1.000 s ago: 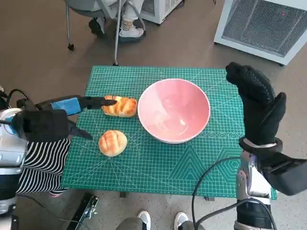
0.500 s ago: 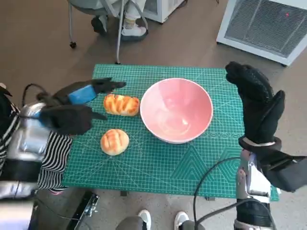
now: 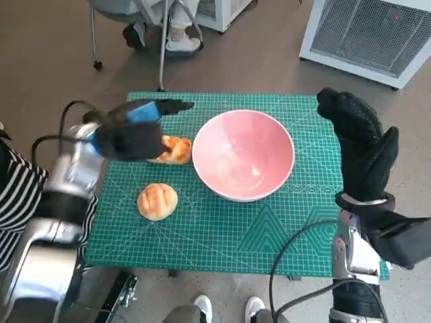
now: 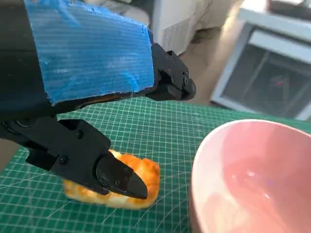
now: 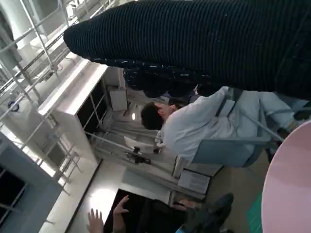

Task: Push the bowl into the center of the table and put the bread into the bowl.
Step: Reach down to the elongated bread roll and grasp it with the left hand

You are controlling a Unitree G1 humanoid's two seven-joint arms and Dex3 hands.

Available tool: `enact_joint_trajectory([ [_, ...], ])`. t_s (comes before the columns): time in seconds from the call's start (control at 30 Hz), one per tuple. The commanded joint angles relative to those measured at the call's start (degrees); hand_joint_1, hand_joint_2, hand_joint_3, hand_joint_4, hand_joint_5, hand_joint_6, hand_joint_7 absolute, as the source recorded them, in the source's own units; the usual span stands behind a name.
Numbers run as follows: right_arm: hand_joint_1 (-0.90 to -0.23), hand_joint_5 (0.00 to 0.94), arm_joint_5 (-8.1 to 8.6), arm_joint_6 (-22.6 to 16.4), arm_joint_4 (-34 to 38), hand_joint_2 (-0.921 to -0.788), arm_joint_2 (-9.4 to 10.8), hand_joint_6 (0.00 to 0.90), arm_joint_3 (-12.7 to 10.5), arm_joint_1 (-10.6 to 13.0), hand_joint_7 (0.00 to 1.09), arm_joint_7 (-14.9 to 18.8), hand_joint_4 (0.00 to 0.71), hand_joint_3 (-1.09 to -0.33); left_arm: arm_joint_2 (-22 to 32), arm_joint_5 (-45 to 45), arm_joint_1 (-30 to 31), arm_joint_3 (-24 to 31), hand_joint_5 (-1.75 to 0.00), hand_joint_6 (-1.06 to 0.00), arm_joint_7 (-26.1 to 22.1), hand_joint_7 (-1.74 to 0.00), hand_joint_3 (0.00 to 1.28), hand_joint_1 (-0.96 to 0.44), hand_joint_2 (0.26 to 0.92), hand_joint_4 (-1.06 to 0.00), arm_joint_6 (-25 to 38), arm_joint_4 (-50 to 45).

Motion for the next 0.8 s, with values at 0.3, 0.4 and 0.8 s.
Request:
enact_joint_trajectory([
  [0.3, -0.672, 0.000, 0.43, 0.79, -0.29, -0.921, -0.82, 0.163, -0.29, 1.50, 0.32, 0.00, 0.199, -0.693, -5.19, 4.65, -8.26, -5.22, 0.00, -0.32, 1.12, 0.00, 0.01, -0.14, 0.811, -0.18, 4.29, 14.10],
  [0.4, -0.670, 0.000, 0.20, 0.54, -0.18, -0.921, -0.77, 0.162, -0.25, 1.60, 0.32, -0.16, 0.199, -0.696, -5.92, 5.60, -8.96, -6.21, 0.00, -0.30, 1.15, 0.00, 0.00, -0.14, 0.809, -0.16, 4.88, 15.87],
  [0.8, -0.666, 0.000, -0.36, -0.21, -0.23, -0.921, -0.76, 0.157, -0.17, 2.17, 0.33, -0.64, 0.198, -0.719, -6.76, 7.76, -10.05, -8.94, 0.00, -0.27, -0.34, 0.00, 0.00, -0.14, 0.796, -0.09, 7.63, 19.02],
])
